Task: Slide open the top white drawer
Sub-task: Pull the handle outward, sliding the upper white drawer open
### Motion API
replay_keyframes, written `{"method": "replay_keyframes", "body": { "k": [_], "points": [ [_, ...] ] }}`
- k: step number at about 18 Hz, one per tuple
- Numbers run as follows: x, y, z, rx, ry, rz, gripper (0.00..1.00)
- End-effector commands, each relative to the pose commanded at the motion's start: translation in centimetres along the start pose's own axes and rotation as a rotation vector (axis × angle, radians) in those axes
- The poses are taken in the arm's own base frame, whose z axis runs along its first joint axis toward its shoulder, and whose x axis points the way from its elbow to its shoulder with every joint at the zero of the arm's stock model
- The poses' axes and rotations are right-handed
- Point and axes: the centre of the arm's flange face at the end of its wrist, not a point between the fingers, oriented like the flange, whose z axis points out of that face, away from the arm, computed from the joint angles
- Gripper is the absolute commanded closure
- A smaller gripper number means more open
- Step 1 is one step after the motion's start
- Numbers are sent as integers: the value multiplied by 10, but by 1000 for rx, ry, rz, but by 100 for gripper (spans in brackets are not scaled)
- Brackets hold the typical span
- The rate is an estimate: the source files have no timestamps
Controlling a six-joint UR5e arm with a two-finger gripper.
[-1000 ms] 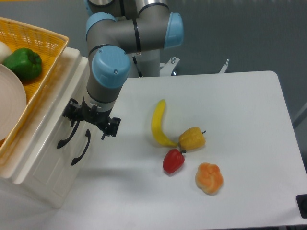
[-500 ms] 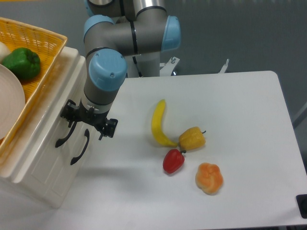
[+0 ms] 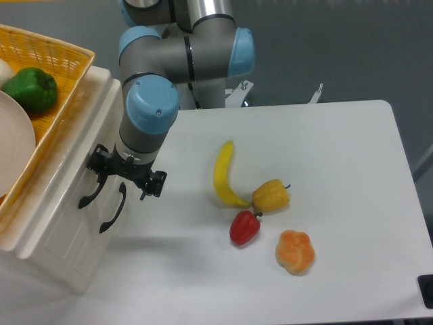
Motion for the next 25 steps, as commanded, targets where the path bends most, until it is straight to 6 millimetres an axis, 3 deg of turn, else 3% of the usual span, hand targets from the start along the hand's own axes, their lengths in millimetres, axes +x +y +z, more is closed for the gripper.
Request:
{"method": "replay_keyframes", "body": {
  "k": [16, 25],
  "points": [
    [-14, -3, -14, 16, -37, -1, 0],
    [-43, 3, -24, 34, -46, -29, 0]
  ]
}}
